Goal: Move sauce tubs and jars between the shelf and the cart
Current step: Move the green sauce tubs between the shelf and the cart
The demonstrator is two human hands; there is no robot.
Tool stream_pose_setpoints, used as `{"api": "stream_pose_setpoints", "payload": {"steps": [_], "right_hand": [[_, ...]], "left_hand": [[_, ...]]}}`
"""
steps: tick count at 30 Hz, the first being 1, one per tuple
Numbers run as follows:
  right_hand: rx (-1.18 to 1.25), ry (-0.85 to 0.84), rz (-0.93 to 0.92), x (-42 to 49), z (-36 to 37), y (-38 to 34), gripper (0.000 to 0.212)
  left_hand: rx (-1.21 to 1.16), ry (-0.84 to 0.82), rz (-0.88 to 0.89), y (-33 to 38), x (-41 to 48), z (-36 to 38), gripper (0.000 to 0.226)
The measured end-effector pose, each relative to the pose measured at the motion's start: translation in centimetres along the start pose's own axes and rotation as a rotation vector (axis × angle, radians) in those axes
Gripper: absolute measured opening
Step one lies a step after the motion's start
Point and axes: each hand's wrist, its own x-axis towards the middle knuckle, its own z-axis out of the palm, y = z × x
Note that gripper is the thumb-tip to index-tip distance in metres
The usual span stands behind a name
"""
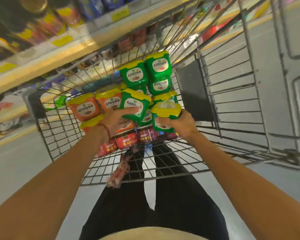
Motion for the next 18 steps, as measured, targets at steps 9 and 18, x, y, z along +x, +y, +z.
{"api": "stream_pose_setpoints", "payload": {"steps": [9,18], "right_hand": [[0.136,-0.168,-0.108,-5.9,-0.2,-4.5,0.070],[0.143,-0.349,-0.410,-13.3,-0.9,-8.6,0.041]], "left_hand": [[-0.133,-0.037,0.115,-0.1,-7.6,-1.9,0.022],[-0.378,-0.001,0.376,-4.3,-16.3,-2.0,0.073]]}}
